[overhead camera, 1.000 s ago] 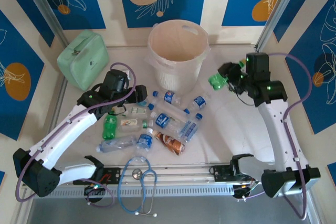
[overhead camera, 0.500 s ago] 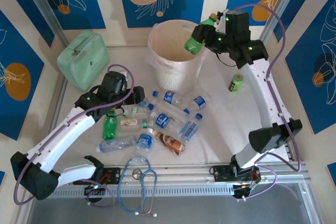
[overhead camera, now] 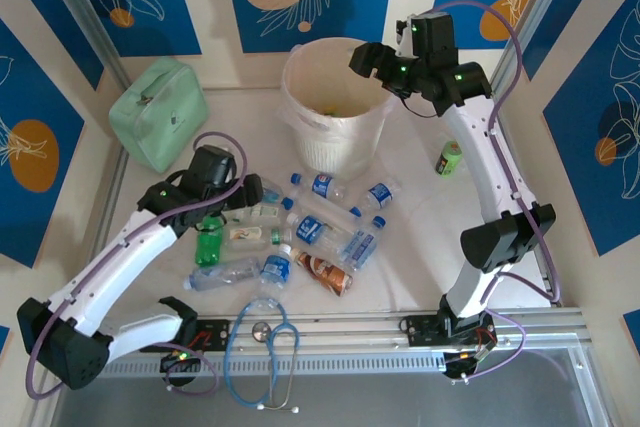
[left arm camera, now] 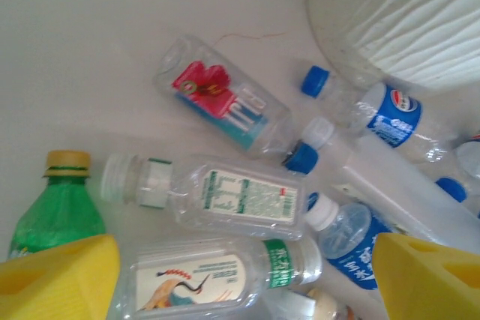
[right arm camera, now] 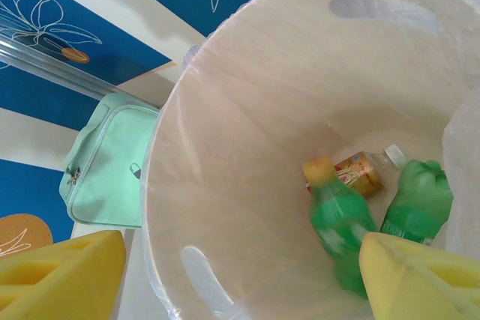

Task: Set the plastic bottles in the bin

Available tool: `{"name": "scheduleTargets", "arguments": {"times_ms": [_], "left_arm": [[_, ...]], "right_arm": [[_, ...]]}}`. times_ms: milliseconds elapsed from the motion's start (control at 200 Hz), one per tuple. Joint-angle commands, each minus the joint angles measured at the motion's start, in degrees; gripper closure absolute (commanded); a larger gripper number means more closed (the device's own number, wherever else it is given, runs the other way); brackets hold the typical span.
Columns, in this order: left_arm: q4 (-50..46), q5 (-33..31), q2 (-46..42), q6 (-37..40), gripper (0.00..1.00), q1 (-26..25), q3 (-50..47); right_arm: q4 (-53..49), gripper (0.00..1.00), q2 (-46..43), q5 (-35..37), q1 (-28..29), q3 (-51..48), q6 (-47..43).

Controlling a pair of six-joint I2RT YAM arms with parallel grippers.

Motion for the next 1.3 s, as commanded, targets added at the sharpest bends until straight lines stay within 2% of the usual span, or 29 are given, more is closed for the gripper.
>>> {"name": "scheduleTargets", "arguments": {"times_ms": [0, 130, 315, 440, 730, 955, 1296], "left_arm": [[-4.76, -2.78, -2.86, -1.63, 0.13, 1.49, -1.41], [-7.52, -5.12, -5.93, -3.05, 0.14, 2.99, -4.59], [-7.21, -3.8, -7.79, -5.11, 0.15, 7.79, -10.86], [-5.41, -2.97, -6.37, -5.57, 0.18, 10.9, -14.01], [0.6, -1.89, 1.31, -4.25, 0.21, 13.94, -17.26], [4.85, -1.56, 8.35, -2.01, 0.2, 15.07, -18.24], [9.08, -0.22, 15.84, -0.51, 0.23, 18.78, -18.44]], "right_arm": [[-0.17, 0.18, -4.25, 0.92, 0.48, -1.56, -1.24], [2.28, 0.19, -11.28, 1.59, 0.98, -10.07, -1.23], [4.21, 0.19, -21.66, 1.68, 1.66, -24.37, 0.18], [3.82, 0.19, -27.53, 2.41, 1.8, -33.21, 1.16], [2.81, 0.2, -36.69, 2.5, 2.5, -49.3, 5.38], [0.9, 0.2, -39.32, 2.2, 2.37, -53.31, 6.22], [-1.12, 0.19, -39.2, 2.02, 1.8, -52.84, 5.78]]}}
